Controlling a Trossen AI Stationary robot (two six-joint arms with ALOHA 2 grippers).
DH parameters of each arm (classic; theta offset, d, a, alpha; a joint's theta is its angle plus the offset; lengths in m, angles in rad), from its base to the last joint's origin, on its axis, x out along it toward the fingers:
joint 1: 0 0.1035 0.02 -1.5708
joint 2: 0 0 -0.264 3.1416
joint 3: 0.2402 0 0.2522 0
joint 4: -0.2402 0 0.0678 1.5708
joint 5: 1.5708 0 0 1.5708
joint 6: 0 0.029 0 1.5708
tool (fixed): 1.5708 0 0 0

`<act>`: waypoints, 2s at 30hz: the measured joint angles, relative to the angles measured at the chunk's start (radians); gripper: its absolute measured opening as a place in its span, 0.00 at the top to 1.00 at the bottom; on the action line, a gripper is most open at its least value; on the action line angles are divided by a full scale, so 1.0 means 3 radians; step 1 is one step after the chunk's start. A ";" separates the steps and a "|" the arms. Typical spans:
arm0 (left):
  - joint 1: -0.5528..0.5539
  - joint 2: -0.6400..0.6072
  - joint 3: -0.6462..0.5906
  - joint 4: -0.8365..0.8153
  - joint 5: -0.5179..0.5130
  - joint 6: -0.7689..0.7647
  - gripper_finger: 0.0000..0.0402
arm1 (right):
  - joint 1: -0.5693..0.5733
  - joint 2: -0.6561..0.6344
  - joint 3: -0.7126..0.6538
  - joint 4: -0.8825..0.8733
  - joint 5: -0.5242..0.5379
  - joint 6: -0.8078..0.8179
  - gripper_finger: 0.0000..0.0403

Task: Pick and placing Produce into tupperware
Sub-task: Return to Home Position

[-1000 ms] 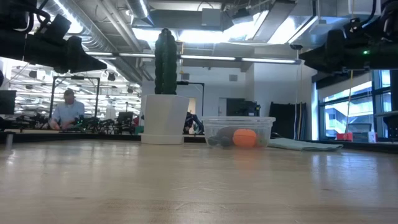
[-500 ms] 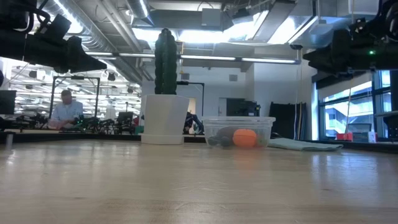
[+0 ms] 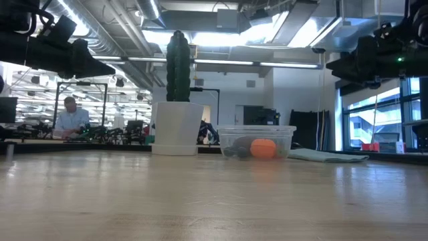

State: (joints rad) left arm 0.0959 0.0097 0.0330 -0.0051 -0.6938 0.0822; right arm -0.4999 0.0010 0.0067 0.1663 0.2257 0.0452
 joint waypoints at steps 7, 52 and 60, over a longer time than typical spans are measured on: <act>0.0000 0.0000 0.0000 0.0000 -0.0001 0.0000 0.86 | 0.0000 0.0000 0.0000 -0.0054 0.0001 0.0004 0.41; 0.0000 0.0000 0.0000 -0.0001 -0.0001 0.0000 0.69 | 0.0000 0.0001 0.0000 -0.0049 0.0000 -0.0001 0.41; -0.0001 0.0000 0.0000 -0.0001 -0.0001 0.0000 0.68 | 0.0000 0.0002 0.0000 -0.0049 0.0001 -0.0001 0.41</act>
State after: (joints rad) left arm 0.0957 0.0097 0.0330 -0.0055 -0.6940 0.0822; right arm -0.4999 0.0017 0.0067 0.1516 0.2258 0.0448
